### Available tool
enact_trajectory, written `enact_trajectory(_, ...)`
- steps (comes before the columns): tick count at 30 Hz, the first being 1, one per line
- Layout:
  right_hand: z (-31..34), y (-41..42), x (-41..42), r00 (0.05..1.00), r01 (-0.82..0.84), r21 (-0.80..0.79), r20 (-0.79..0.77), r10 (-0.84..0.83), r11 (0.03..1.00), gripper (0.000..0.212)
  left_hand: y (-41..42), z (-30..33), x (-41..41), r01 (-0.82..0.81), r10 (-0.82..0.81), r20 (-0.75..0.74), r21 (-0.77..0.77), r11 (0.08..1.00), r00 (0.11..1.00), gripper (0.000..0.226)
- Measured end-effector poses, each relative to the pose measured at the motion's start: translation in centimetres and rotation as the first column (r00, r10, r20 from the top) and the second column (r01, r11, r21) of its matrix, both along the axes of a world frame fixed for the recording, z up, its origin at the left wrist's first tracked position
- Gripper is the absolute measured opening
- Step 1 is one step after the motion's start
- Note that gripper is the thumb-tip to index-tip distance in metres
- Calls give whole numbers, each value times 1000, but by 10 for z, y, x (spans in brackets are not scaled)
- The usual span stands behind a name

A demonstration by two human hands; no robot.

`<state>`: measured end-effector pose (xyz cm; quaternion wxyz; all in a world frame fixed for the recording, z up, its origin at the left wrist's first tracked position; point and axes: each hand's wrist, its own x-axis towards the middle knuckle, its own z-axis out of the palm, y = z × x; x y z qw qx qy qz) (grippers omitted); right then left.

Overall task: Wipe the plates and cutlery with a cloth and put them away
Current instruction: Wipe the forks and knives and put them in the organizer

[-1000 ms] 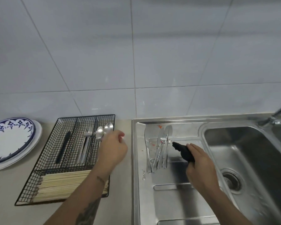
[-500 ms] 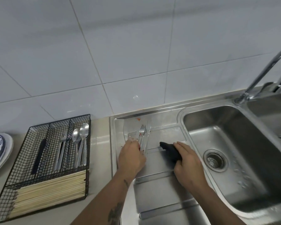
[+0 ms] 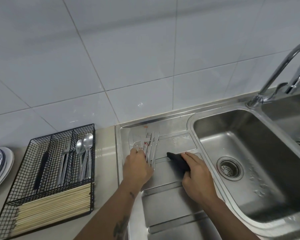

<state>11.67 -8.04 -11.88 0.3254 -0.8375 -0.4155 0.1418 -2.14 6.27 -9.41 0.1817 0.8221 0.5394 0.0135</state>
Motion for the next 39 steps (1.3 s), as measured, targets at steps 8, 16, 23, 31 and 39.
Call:
enact_trajectory(8, 0, 1, 0, 1000, -5, 5, 14, 5, 1000, 65, 4, 3, 2, 156, -136, -189, 98, 983, 973, 44)
enact_trajectory(16, 0, 4, -3, 1000, -11, -2, 23, 11, 1000, 65, 8, -5, -2, 102, -88, -112, 123, 987, 990, 38)
enact_trajectory(23, 1, 3, -3, 1000, -25, -3, 15, 25, 1000, 65, 4, -6, -2, 213, -176, -232, 143, 967, 957, 43)
enact_trajectory(31, 4, -1, -5, 1000, -15, -19, 16, 15, 1000, 64, 2, -9, -3, 203, -164, -219, 166, 965, 962, 45)
enact_trajectory(39, 5, -2, -7, 999, -18, -22, 29, 19, 1000, 64, 5, -10, 1, 104, -83, -164, 126, 986, 983, 53)
